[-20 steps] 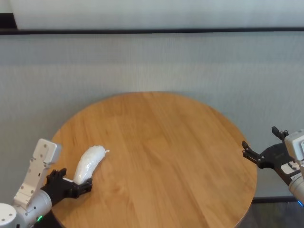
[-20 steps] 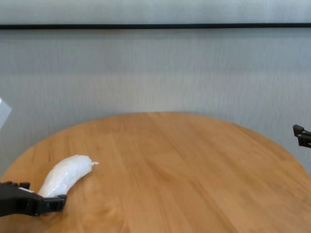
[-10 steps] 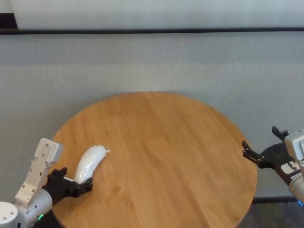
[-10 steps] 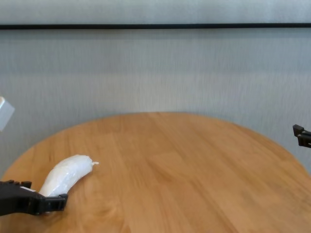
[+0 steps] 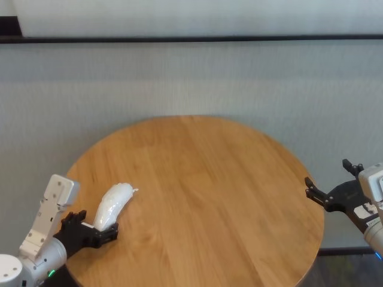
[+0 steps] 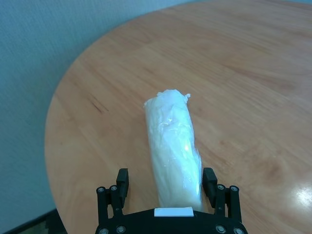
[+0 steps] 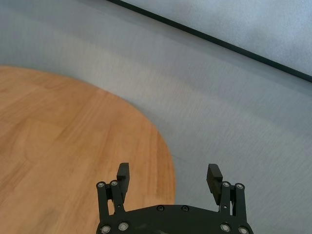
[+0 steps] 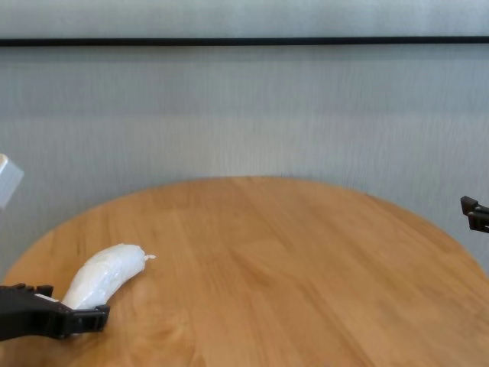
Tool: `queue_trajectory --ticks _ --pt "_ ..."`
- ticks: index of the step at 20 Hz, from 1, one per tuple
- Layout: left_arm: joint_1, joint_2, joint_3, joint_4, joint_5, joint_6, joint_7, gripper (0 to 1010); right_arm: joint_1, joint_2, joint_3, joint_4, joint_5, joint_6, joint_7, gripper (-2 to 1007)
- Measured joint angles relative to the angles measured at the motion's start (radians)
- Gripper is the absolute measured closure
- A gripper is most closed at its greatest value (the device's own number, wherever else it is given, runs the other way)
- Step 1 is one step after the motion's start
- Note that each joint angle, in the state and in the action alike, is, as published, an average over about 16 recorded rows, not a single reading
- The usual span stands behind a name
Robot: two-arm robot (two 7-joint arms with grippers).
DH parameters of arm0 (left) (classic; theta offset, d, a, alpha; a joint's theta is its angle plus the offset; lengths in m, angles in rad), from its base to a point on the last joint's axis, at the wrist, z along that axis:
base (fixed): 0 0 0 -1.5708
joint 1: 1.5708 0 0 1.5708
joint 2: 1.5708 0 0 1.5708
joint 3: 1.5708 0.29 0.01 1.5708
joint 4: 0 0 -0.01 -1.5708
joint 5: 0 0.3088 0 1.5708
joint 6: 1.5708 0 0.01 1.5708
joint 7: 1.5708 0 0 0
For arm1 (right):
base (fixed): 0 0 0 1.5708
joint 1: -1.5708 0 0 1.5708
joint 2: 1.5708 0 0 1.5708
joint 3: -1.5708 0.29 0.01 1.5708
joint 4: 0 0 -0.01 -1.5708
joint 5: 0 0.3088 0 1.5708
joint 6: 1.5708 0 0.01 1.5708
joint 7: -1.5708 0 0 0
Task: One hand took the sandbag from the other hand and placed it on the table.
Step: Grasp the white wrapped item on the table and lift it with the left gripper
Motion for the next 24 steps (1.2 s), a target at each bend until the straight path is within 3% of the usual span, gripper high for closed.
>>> queue_trajectory --ticks 13,19,24 --pt "-0.002 -0.002 -0.002 0.003 0.002 -0.004 -0.001 38 0.000 0.000 0.000 0.000 0.000 0.000 0.000 5" --pt "-0.002 -0.001 -0.001 0.000 0.002 0.000 0.002 138 0.000 0.000 0.000 0.000 0.000 0.000 0.000 5" --pt "-0.001 0.000 0.000 -0.001 0.002 0.001 0.003 284 0.000 0.000 0.000 0.000 0.000 0.000 0.000 4"
